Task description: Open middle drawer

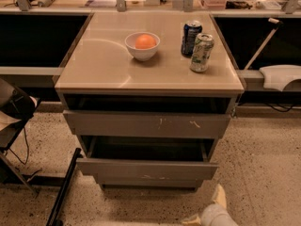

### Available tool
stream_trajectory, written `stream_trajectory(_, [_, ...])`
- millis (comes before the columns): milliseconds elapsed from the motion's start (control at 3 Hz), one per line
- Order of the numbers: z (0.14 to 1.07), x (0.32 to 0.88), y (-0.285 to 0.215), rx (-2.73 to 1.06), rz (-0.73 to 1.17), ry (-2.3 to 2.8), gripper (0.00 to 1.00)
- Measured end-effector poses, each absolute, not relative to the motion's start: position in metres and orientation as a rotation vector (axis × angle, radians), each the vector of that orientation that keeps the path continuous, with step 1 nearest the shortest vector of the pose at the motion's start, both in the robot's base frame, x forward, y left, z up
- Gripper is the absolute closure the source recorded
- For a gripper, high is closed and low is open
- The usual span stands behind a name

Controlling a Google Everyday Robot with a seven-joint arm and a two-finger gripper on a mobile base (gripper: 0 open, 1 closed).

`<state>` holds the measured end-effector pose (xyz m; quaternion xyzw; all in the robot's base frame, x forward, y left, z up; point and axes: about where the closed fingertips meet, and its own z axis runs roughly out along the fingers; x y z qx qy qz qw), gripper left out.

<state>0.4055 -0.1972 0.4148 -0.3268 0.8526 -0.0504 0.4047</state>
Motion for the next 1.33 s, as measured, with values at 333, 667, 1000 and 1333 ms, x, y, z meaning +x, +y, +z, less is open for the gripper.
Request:
stream_trajectory(333, [0.418, 0.451, -0.128, -1.136, -0.048, 2.014, 0.00])
stream_trajectory(667, [0.391, 0.457, -0.033, -1.390, 0.074, 1.906, 0.00])
stream_trajectory(1000, [0.384, 0.455, 0.003, -1.461, 0.116, 1.881, 0.00])
stream_trajectory(1333, [0.390, 0.464, 0.001, -1.462, 0.079, 1.854, 0.00])
